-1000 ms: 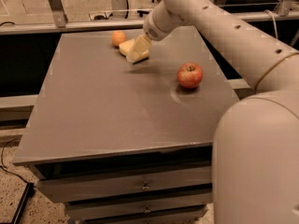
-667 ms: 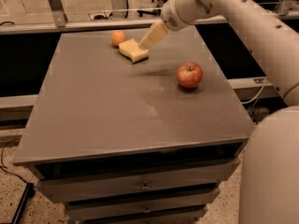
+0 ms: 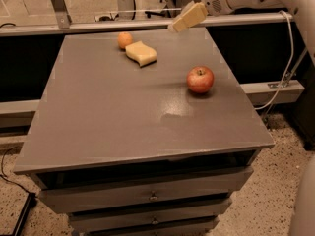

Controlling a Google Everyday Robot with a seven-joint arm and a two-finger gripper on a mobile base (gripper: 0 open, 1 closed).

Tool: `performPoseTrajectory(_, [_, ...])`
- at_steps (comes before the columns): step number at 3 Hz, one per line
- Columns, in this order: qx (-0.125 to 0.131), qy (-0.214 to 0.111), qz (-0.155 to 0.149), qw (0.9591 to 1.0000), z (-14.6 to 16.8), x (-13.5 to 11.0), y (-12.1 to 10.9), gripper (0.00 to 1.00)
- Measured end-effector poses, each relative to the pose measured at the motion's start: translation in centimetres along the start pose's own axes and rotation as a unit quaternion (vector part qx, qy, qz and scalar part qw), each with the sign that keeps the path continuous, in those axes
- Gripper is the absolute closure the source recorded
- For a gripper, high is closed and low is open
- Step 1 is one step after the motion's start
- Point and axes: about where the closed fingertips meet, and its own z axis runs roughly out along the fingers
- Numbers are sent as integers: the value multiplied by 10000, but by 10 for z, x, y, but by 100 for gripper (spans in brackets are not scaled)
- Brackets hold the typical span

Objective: Move sponge near orange

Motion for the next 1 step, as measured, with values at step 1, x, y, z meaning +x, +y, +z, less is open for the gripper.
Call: performPoseTrajectory(1, [15, 2, 5, 10000, -3, 3, -1, 0])
